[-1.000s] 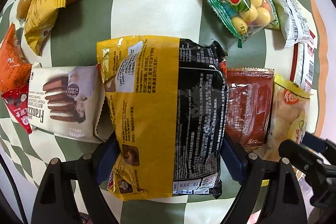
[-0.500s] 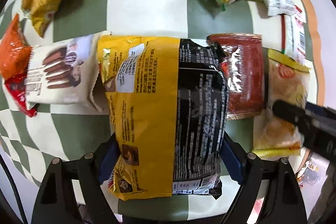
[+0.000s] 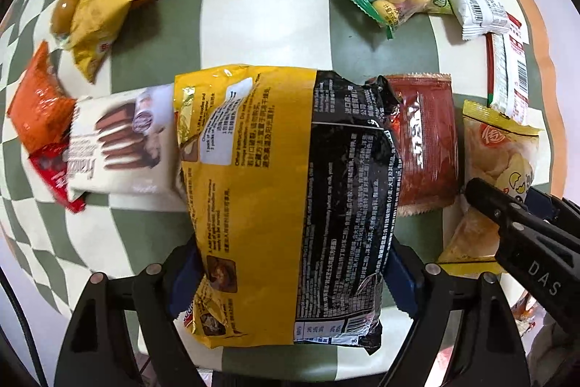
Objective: Organize snacks
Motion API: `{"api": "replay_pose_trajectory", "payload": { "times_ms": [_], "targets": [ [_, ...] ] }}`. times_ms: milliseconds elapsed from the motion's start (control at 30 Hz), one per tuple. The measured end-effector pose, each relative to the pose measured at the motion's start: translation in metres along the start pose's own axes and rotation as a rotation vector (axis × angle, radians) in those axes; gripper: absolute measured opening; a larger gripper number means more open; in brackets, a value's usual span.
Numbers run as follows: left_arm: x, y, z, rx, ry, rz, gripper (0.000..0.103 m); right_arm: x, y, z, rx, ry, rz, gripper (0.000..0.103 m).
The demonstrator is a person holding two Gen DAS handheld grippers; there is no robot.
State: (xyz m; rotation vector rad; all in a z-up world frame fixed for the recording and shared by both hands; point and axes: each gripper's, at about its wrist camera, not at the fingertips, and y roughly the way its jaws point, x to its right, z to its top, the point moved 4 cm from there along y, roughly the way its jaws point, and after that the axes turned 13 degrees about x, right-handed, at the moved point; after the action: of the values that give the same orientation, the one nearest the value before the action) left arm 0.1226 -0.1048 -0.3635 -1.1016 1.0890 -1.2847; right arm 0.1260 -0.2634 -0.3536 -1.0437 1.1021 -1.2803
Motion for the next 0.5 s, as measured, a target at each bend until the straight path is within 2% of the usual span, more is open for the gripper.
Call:
{"api": "replay_pose_trajectory", "payload": {
  "times_ms": [200, 267, 300, 367, 400, 500],
  "targets": [
    [0.013, -0.025, 0.000, 0.028, 0.010, -0.012, 0.084, 0.012, -0.017, -0.009, 0.029, 0.028, 0.040, 0.048],
    [0.015, -0.029, 0.006, 0.040, 0.007, -0.021, 0.084, 0.014, -0.023, -0.011, 0.040, 0.042, 0.056, 0.048],
    [0.016, -0.035, 0.009, 0.050, 0.006, -0.027, 0.084, 0.022, -0.022, 0.002, 0.044, 0.046, 0.065, 0.048],
    [0.018, -0.045, 0.016, 0.070, 0.004, -0.035, 0.084, 0.035, -0.033, 0.006, 0.062, 0.057, 0.087, 0.048],
    [0.020, -0.051, 0.019, 0.082, 0.002, -0.041, 0.084, 0.027, -0.036, -0.005, 0.070, 0.061, 0.093, 0.047],
    [0.022, -0.074, 0.033, 0.127, -0.006, -0.054, 0.084, 0.028, -0.055, 0.003, 0.100, 0.069, 0.124, 0.047]
  ]
}}
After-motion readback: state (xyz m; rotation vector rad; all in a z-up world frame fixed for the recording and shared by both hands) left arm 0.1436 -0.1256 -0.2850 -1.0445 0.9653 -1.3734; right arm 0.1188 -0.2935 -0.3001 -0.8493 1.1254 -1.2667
